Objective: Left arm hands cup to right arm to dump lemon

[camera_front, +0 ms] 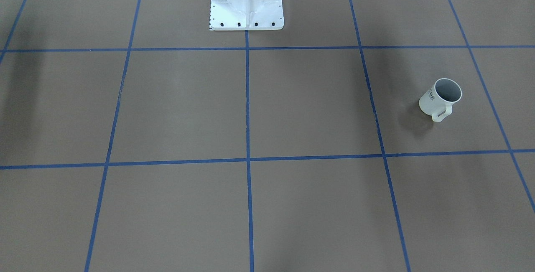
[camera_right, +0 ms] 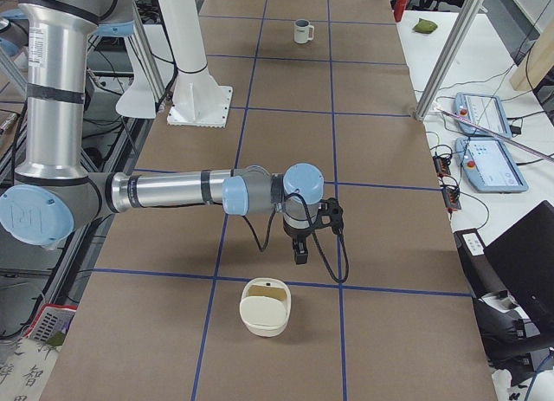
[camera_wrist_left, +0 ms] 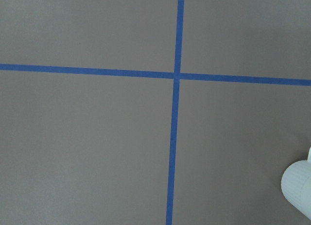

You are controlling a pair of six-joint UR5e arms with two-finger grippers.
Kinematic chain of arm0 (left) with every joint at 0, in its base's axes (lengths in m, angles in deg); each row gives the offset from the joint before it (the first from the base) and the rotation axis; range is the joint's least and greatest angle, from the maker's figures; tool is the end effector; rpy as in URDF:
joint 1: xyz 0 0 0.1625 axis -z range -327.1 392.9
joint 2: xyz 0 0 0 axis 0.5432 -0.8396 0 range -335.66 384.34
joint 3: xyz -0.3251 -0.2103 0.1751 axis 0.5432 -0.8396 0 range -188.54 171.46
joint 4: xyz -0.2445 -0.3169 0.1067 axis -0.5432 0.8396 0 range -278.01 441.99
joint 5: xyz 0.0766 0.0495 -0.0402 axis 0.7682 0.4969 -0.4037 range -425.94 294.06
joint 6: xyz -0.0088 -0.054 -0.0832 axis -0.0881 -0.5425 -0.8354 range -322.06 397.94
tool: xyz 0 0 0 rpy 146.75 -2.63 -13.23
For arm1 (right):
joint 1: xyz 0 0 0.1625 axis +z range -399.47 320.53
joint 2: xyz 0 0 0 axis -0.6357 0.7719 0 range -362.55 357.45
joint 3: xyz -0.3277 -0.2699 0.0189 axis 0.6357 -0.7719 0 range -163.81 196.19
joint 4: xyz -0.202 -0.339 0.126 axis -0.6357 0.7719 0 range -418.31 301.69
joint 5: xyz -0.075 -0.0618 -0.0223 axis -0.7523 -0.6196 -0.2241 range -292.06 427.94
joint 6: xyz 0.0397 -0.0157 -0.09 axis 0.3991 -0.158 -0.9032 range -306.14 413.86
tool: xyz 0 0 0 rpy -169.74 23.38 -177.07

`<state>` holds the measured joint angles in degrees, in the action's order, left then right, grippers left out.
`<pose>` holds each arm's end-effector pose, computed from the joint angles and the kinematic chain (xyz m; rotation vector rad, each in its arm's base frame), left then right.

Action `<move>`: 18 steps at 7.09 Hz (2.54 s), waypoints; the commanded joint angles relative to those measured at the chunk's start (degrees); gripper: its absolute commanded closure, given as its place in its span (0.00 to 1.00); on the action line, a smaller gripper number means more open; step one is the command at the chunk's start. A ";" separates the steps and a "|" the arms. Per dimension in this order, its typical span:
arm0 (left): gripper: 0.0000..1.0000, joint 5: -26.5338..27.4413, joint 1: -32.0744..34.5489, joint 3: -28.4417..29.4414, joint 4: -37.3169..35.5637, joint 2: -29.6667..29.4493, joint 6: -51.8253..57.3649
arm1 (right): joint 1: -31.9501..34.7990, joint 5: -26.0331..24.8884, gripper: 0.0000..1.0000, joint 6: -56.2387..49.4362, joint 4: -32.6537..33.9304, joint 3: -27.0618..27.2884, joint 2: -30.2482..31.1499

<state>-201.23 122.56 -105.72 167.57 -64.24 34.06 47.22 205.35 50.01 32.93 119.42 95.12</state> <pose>-0.0597 -0.4813 0.6158 -0.0070 0.7907 -0.0494 0.0346 -0.4409 0.6054 0.0750 -0.8276 -0.1488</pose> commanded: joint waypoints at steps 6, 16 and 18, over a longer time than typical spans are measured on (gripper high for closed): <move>0.00 0.11 -0.01 -0.99 1.42 0.69 -0.34 | 0.76 -2.23 0.00 -0.54 0.16 0.21 -0.02; 0.00 0.11 -20.46 -0.91 22.87 1.13 -26.08 | 1.20 -0.49 0.00 -0.01 -0.01 1.97 0.42; 0.00 0.11 -22.51 -0.56 22.87 1.21 -27.50 | 1.02 1.80 0.00 -0.01 -0.01 1.80 0.50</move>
<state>-201.13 101.47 -106.47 190.24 -63.09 7.29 48.33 205.89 49.97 32.91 121.31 95.58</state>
